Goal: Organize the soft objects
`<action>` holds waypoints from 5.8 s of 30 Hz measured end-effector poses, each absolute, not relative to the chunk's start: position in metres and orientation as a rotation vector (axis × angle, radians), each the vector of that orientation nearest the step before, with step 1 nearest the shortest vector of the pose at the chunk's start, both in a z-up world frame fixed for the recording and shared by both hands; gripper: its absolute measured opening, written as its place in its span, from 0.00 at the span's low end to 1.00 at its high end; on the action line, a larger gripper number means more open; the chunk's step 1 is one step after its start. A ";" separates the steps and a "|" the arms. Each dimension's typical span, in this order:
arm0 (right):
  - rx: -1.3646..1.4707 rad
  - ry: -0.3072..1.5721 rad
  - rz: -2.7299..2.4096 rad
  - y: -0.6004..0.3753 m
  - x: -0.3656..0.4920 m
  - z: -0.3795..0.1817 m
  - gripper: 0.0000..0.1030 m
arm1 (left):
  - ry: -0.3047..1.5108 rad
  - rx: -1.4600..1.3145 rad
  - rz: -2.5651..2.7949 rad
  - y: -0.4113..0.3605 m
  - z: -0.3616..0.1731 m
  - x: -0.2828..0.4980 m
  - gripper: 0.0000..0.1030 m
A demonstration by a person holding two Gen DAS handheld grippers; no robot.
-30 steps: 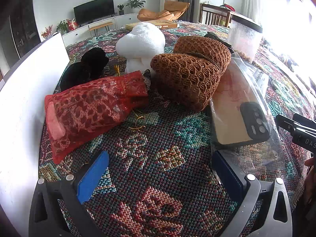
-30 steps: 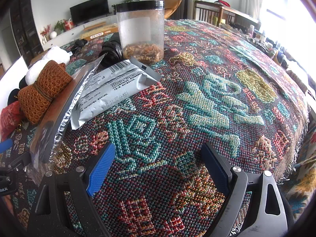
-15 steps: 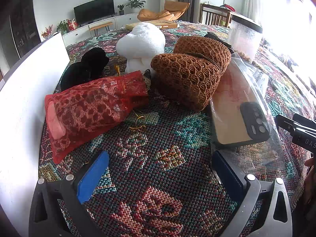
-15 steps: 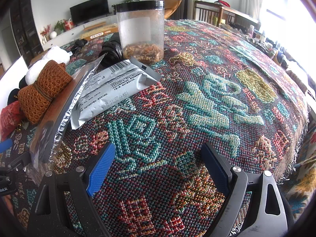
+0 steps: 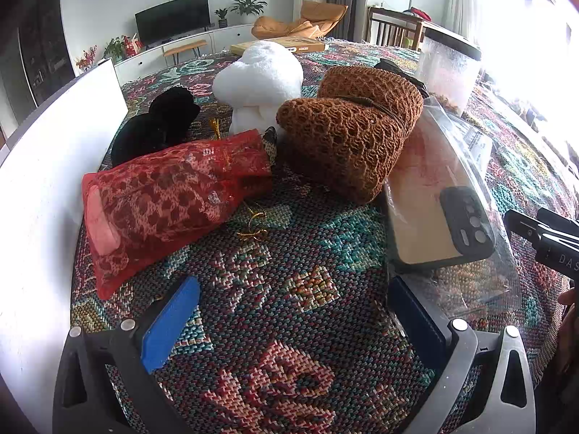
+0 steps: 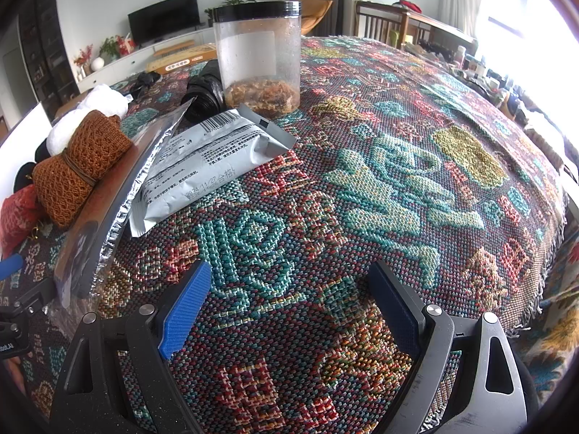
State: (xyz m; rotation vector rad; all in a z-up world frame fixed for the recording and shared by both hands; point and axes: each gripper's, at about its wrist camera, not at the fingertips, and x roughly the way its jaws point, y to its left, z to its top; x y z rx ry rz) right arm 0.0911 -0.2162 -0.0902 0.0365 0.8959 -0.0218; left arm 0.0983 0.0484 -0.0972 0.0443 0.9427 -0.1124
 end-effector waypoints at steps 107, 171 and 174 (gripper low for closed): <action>0.037 0.889 -0.015 -0.217 0.092 -0.091 0.88 | 1.102 -0.129 0.149 0.120 -0.092 0.117 0.95; 0.135 1.222 -0.067 -0.337 0.343 -0.066 0.79 | 1.048 -0.031 0.058 0.109 -0.080 0.085 1.00; 0.092 1.221 -0.082 -0.333 0.351 -0.069 0.62 | 1.068 -0.013 0.036 0.104 -0.082 0.091 1.00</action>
